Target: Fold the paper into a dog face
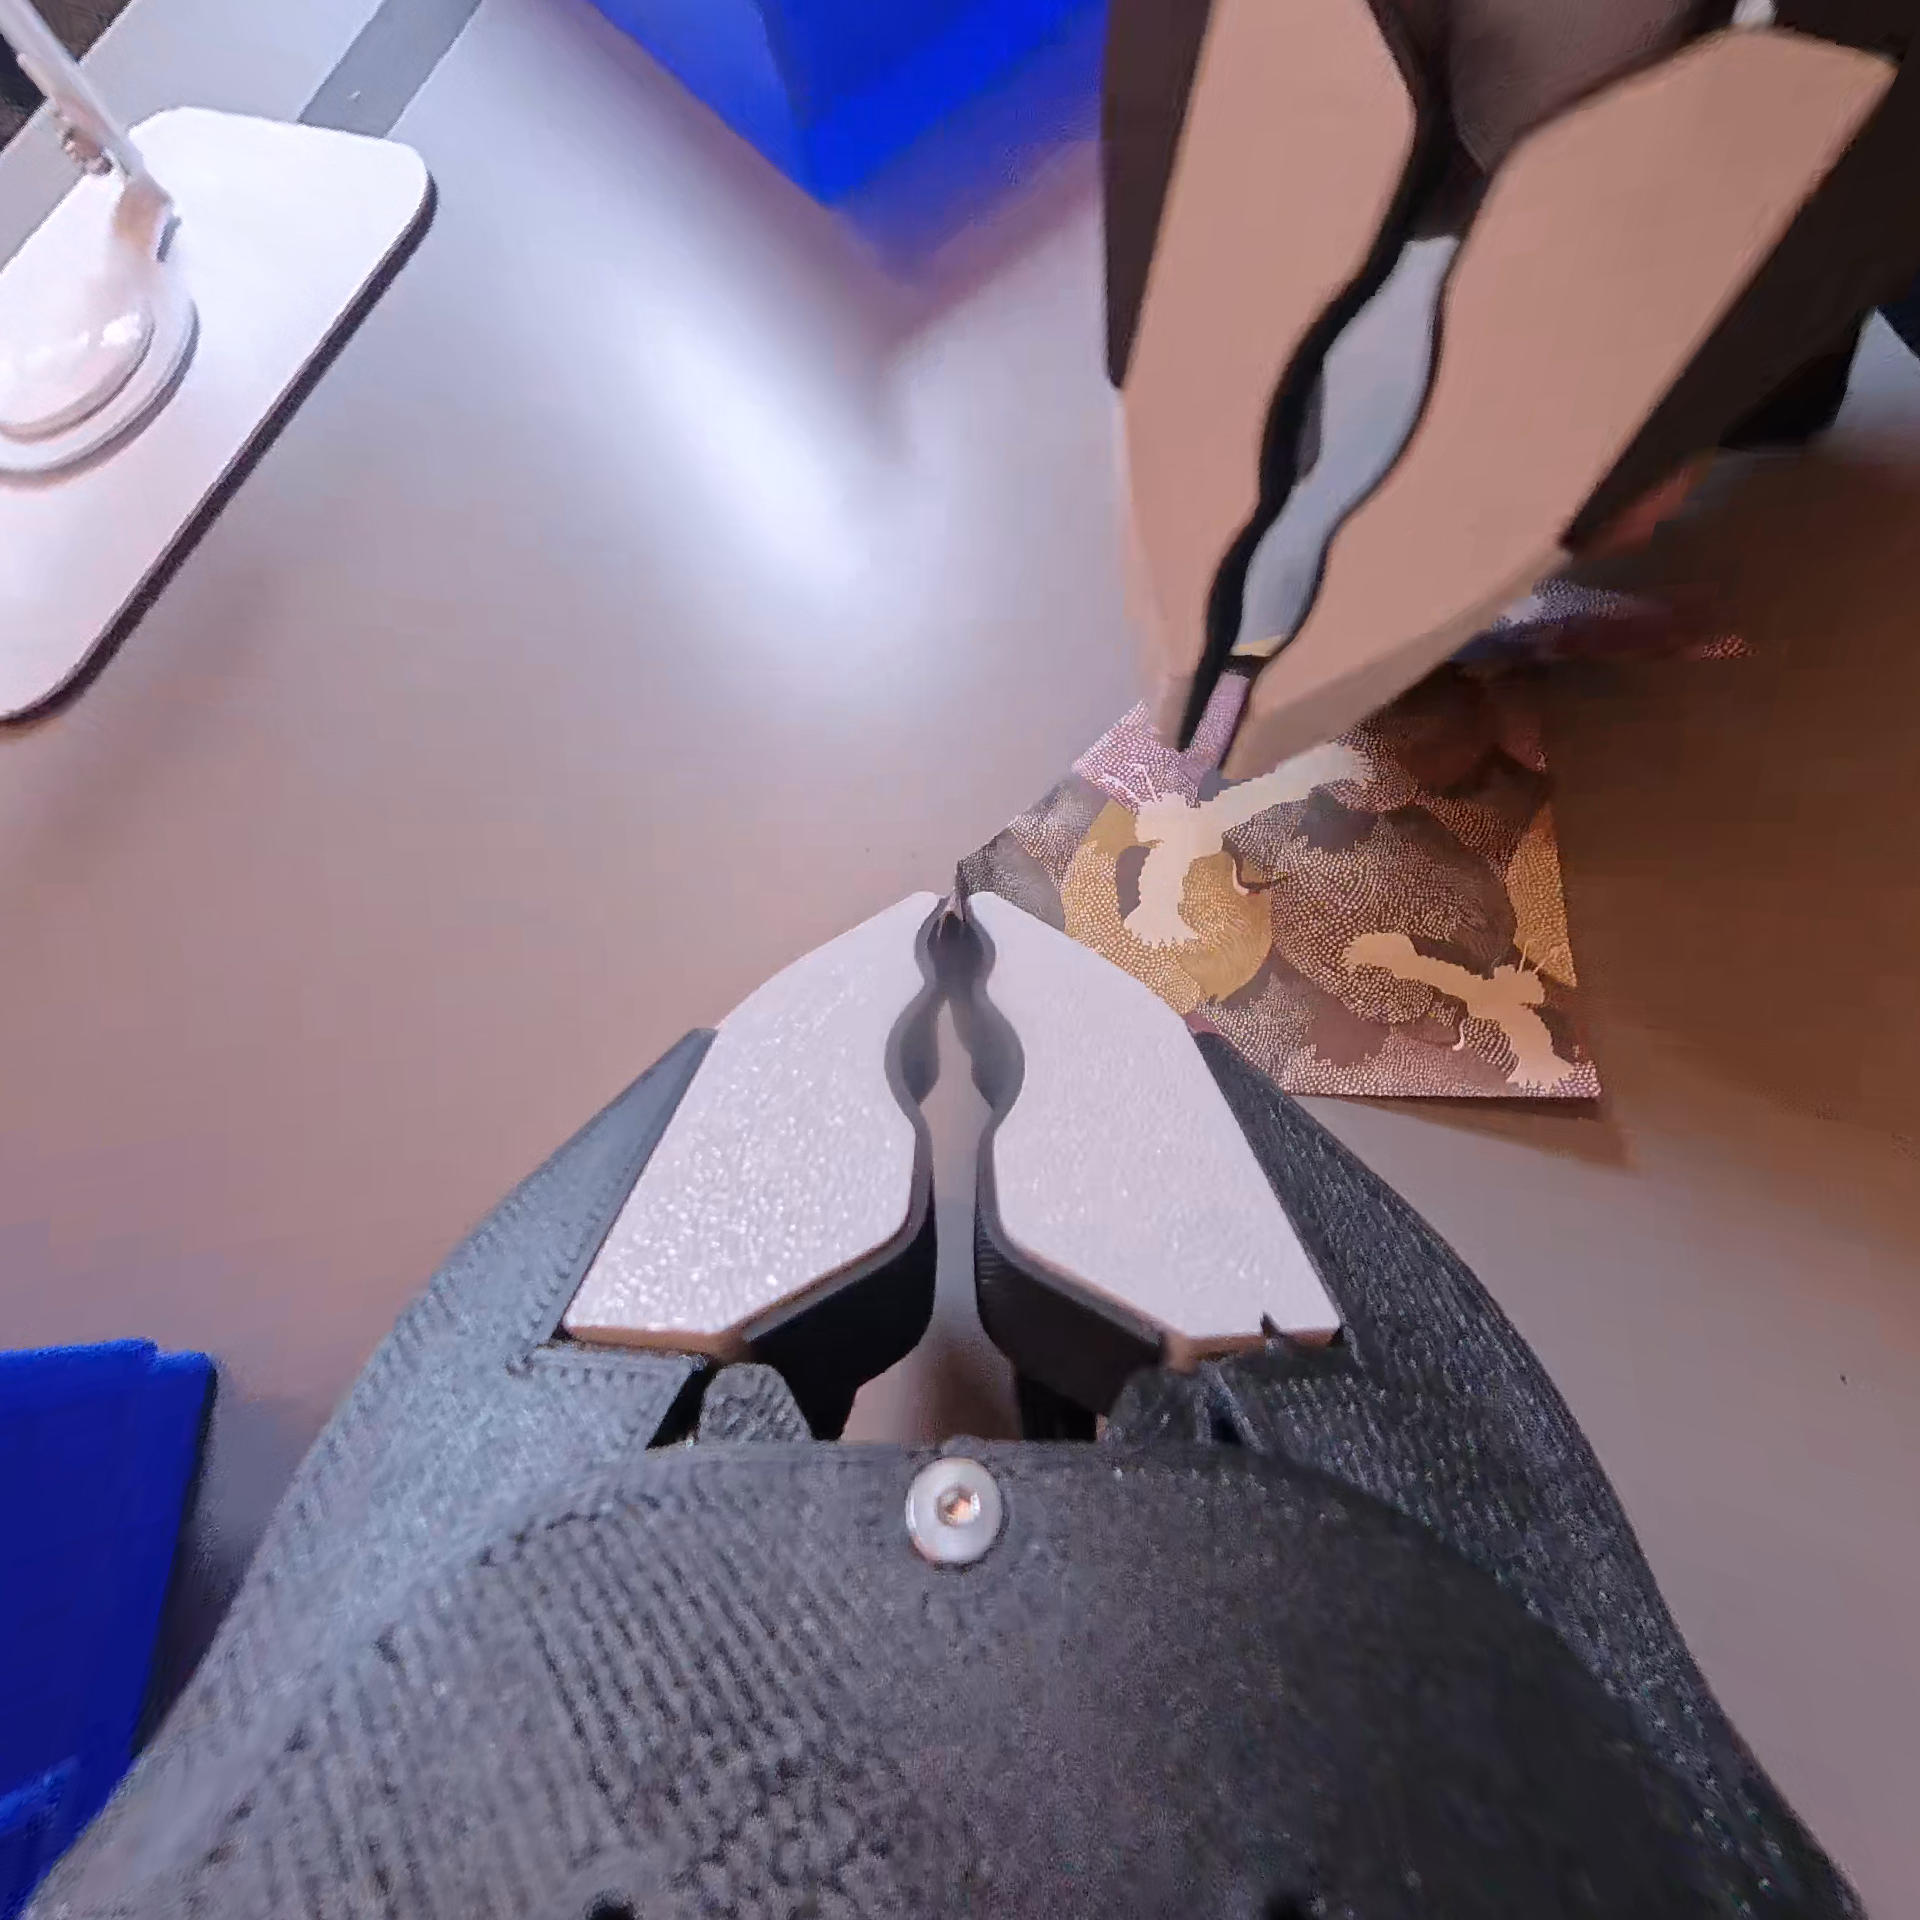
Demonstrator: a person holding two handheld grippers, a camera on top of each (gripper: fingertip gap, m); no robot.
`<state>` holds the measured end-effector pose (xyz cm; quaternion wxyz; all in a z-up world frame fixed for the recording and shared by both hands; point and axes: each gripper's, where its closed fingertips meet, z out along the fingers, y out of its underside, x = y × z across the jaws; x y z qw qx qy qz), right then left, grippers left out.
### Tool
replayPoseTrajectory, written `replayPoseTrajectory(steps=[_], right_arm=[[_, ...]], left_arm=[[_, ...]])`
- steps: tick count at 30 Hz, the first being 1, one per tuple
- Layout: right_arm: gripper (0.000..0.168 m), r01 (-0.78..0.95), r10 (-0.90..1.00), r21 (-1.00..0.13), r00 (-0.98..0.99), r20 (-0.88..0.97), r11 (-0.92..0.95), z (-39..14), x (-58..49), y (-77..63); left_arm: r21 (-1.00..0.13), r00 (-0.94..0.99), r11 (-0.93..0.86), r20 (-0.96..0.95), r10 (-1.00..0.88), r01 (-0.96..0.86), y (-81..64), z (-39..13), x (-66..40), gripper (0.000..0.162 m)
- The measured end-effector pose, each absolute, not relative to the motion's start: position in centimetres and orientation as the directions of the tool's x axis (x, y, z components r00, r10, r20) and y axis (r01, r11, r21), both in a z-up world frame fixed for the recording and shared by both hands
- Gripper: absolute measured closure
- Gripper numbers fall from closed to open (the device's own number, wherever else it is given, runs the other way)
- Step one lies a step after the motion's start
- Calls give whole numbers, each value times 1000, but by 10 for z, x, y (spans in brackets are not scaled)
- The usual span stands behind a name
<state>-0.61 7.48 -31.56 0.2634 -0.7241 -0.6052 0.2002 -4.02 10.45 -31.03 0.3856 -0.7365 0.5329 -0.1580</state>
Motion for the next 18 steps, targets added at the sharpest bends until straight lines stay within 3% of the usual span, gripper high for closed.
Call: replayPoseTrajectory(steps=[3, 8, 18], right_arm=[[161, 801, 974, -581, 216, 63, -140, -327, -4, 80], [162, 777, 968, -601, 248, 19, -187, -329, -4, 85], [168, 791, 974, -593, 220, 46, -150, -329, 0, 86]], left_arm=[[-755, 401, -176, -124, -907, -631, 105, -310, -42, 162], [-774, 330, -94, -154, -931, -626, 95, -302, -33, 162], [-653, 98, 141, -315, -944, -744, 73, -318, -30, 162]])
